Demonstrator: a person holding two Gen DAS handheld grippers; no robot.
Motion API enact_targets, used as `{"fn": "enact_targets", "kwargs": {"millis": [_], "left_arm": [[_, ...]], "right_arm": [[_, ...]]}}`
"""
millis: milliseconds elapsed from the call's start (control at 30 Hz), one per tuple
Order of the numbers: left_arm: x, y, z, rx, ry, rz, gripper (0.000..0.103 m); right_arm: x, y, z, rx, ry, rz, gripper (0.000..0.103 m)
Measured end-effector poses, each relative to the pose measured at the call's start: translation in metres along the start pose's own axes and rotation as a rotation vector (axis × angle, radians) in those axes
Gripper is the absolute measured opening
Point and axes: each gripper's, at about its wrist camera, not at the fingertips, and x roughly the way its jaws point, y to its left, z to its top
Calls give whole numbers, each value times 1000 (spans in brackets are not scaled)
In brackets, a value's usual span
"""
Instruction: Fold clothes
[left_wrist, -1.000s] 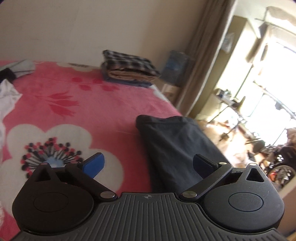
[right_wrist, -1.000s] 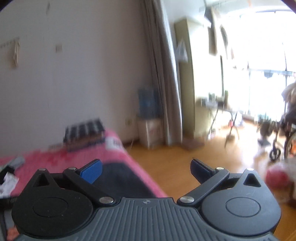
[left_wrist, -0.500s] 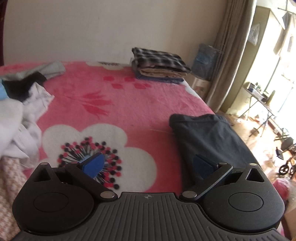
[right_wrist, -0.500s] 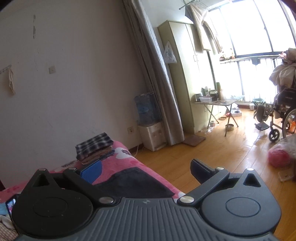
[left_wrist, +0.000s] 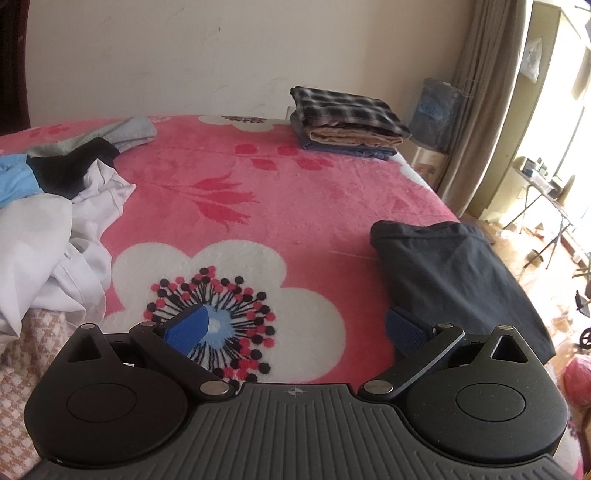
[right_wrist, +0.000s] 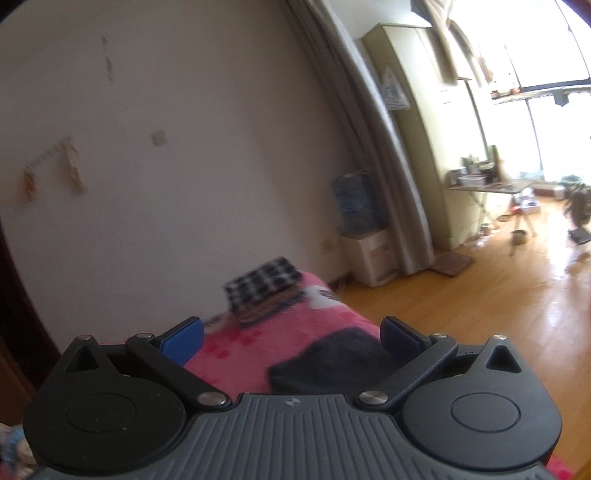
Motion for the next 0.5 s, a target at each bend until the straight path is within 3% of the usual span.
{"fn": "enact_targets", "kwargs": {"millis": [100, 233, 400, 500], "left_arm": [[12, -2, -5, 19, 37, 41, 103], [30, -3, -16, 51, 91, 81, 103], [55, -8, -25, 87, 149, 123, 103], [69, -11, -30, 111, 189, 127, 103]], "right_arm": [[0, 8, 17, -5, -37, 85, 103], [22, 2, 26, -59, -56, 116, 103], [107, -22, -7, -197, 58, 1, 103], [169, -34, -42, -316, 161, -66, 97]]}}
